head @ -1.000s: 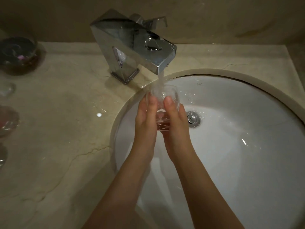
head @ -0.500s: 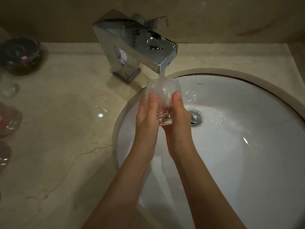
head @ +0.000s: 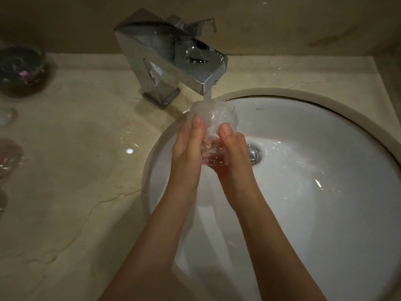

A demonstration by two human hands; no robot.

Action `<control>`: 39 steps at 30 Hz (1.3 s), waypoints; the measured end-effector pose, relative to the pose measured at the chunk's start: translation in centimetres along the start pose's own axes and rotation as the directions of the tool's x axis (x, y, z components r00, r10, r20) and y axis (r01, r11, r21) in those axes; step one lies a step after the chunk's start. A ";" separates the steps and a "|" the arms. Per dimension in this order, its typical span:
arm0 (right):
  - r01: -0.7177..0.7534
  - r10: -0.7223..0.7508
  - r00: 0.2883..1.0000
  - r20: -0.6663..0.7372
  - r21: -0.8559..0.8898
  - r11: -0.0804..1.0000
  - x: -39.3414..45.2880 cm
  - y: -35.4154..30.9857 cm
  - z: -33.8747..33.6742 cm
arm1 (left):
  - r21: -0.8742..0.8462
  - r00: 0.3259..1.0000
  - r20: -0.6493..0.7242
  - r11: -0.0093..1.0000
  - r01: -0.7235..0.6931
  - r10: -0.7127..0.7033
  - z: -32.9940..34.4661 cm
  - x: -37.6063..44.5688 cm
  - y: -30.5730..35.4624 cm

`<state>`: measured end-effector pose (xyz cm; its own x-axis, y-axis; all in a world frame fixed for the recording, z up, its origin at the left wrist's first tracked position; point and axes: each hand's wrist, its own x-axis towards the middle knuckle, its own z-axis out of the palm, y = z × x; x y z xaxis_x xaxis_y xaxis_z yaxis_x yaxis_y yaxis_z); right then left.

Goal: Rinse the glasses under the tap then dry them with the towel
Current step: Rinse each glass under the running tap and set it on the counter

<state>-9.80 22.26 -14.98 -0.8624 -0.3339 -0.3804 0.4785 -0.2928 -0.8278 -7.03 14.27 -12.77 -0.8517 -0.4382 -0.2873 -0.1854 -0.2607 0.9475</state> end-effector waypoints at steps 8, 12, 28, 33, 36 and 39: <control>-0.090 0.088 0.996 -0.028 -0.097 0.991 0.6 -0.8 0.5 | 0.006 1.000 -0.011 1.000 -0.005 0.005 0.5 -0.1 -0.6; -0.123 0.120 0.992 0.049 0.065 0.990 0.3 -0.8 0.3 | -0.106 0.990 -0.053 0.987 0.124 -0.130 0.6 0.7 0.0; -0.056 0.064 0.996 0.063 -0.115 0.992 1.0 -1.1 0.0 | -0.009 0.998 -0.035 0.999 -0.047 0.047 0.7 0.9 -0.3; -0.028 0.031 0.997 0.076 -0.050 0.998 1.2 -1.1 -0.2 | -0.009 1.000 -0.010 1.000 0.005 -0.005 0.6 1.0 -0.2; -0.095 0.097 0.995 0.020 -0.076 0.993 1.5 -0.7 -0.2 | 0.021 0.998 0.010 0.998 0.060 -0.060 0.0 0.9 -0.1; -0.110 0.112 0.994 0.014 -0.118 0.987 1.3 -0.4 -0.4 | 0.098 0.993 0.062 0.990 0.098 -0.104 -1.0 0.6 0.2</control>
<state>-11.23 22.31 -15.33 -0.8010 -0.3767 -0.4653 0.5475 -0.1468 -0.8238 -7.09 13.09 -12.94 -0.8566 -0.3545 -0.3749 -0.3146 -0.2169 0.9241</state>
